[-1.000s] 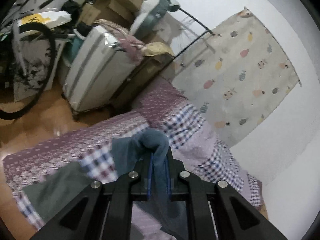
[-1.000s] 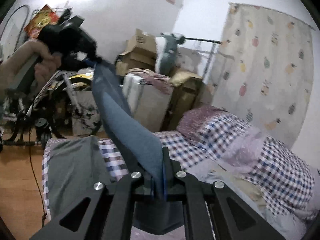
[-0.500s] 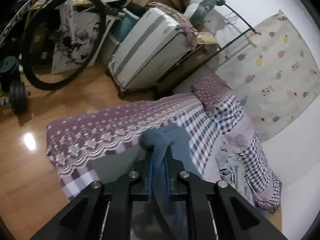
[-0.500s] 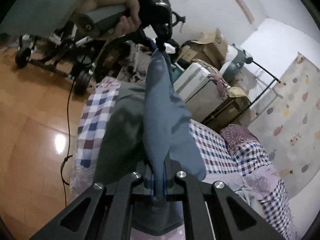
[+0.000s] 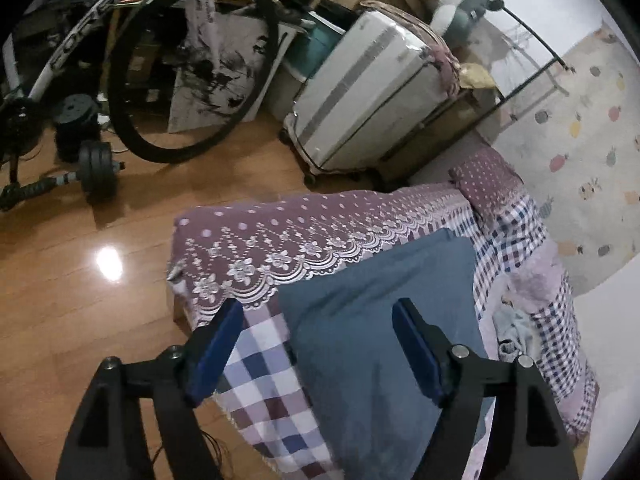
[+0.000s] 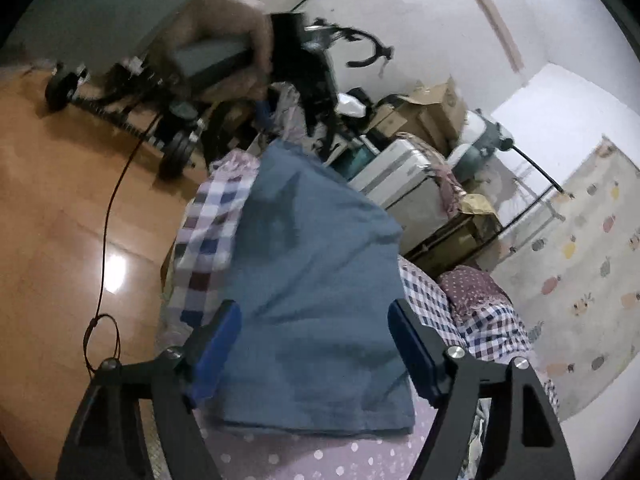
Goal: Fold clothes
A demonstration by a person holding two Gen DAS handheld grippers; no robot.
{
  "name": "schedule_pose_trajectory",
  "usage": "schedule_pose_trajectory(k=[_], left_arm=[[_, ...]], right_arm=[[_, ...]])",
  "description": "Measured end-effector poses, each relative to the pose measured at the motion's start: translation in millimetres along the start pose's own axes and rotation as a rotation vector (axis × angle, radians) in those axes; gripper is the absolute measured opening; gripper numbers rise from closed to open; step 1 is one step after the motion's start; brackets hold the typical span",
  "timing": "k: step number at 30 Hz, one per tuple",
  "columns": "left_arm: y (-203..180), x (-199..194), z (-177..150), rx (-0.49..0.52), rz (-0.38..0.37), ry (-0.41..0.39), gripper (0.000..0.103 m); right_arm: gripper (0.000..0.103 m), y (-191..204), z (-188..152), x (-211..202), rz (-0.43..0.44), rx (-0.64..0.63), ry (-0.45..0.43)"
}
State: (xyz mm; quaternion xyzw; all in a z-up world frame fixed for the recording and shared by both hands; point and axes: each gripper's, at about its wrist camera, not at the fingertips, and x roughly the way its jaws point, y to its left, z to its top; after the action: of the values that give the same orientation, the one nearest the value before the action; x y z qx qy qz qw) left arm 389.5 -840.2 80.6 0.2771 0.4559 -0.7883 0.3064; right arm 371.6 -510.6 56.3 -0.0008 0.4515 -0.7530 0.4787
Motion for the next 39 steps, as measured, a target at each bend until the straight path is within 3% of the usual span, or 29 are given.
schedule_pose_trajectory(k=[6, 10, 16, 23, 25, 30, 34, 39], left_arm=[[-24, -51, -11, 0.037, -0.068, -0.076, 0.088], [-72, -84, -33, 0.143, -0.126, -0.117, 0.089], [-181, -127, -95, 0.326, -0.244, -0.128, 0.090], [-305, -169, -194, 0.471, -0.430, -0.114, 0.091], [-338, -174, -227, 0.507, -0.480, -0.087, 0.102], [-415, -178, -315, 0.600, -0.581, -0.015, 0.103], [-463, -170, -378, 0.664, -0.617, 0.001, 0.103], [-515, -149, -455, 0.787, -0.596, -0.020, 0.103]], right_arm=[[0.086, -60, -14, -43, 0.023, 0.268, -0.026], [0.087, -110, -35, -79, 0.009, 0.450, -0.034], [0.093, -181, -72, -151, -0.134, 0.597, -0.046], [0.100, -254, -135, -244, -0.313, 0.781, 0.008], [0.102, -266, -160, -265, -0.352, 0.824, 0.027], [0.103, -295, -223, -318, -0.449, 0.929, 0.075], [0.103, -319, -274, -361, -0.527, 1.013, 0.115], [0.103, -349, -337, -414, -0.626, 1.118, 0.165]])
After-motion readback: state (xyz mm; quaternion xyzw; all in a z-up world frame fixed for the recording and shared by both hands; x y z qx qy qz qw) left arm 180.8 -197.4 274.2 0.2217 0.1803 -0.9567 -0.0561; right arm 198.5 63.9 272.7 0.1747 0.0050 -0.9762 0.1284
